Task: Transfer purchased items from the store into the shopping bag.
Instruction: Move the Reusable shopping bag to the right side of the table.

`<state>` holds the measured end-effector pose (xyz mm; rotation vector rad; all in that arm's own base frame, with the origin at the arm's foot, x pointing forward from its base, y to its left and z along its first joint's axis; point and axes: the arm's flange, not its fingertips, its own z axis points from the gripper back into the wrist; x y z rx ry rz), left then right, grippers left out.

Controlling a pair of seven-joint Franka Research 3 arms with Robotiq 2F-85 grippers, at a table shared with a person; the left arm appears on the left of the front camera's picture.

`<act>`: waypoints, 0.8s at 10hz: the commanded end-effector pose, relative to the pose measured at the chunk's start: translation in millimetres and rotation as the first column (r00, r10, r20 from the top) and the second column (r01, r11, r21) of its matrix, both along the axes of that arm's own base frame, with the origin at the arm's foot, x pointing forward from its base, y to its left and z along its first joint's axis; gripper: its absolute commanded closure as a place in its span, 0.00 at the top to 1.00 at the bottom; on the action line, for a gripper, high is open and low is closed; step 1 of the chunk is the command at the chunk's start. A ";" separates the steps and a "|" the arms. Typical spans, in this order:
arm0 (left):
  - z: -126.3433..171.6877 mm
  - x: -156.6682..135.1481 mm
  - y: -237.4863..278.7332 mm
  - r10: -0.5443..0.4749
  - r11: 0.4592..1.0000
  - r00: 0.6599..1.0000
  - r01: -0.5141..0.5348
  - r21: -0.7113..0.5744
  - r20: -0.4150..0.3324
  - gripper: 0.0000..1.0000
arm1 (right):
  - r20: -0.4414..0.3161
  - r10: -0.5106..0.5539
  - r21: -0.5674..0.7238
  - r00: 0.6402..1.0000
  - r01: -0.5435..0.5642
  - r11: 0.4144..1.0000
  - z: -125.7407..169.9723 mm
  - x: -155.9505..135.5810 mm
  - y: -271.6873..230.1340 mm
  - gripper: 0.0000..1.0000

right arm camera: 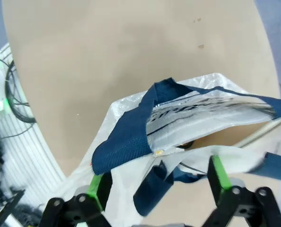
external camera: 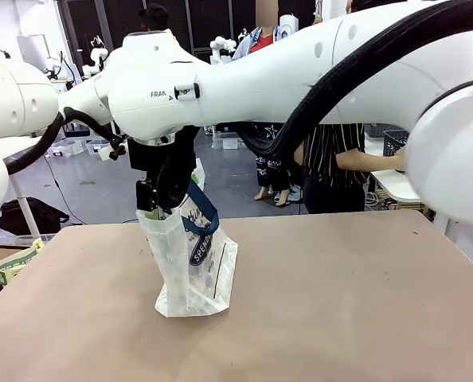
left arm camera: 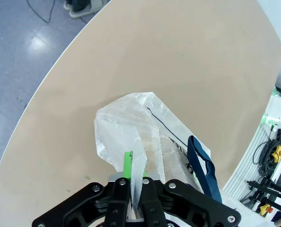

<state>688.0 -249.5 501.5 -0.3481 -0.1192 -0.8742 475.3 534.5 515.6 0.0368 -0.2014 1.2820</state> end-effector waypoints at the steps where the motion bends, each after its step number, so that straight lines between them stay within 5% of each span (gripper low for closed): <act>1: 5.6 3.1 -1.1 -0.003 1.000 1.000 0.003 0.011 0.007 0.00 | 0.005 -0.020 0.058 1.000 0.020 0.998 -2.9 -19.3 -30.6 1.00; 8: 4.6 6.6 3.3 -0.027 1.000 1.000 0.027 -0.008 0.010 0.00 | 0.011 -0.110 0.254 0.994 0.104 0.962 55.0 -31.6 -144.0 1.00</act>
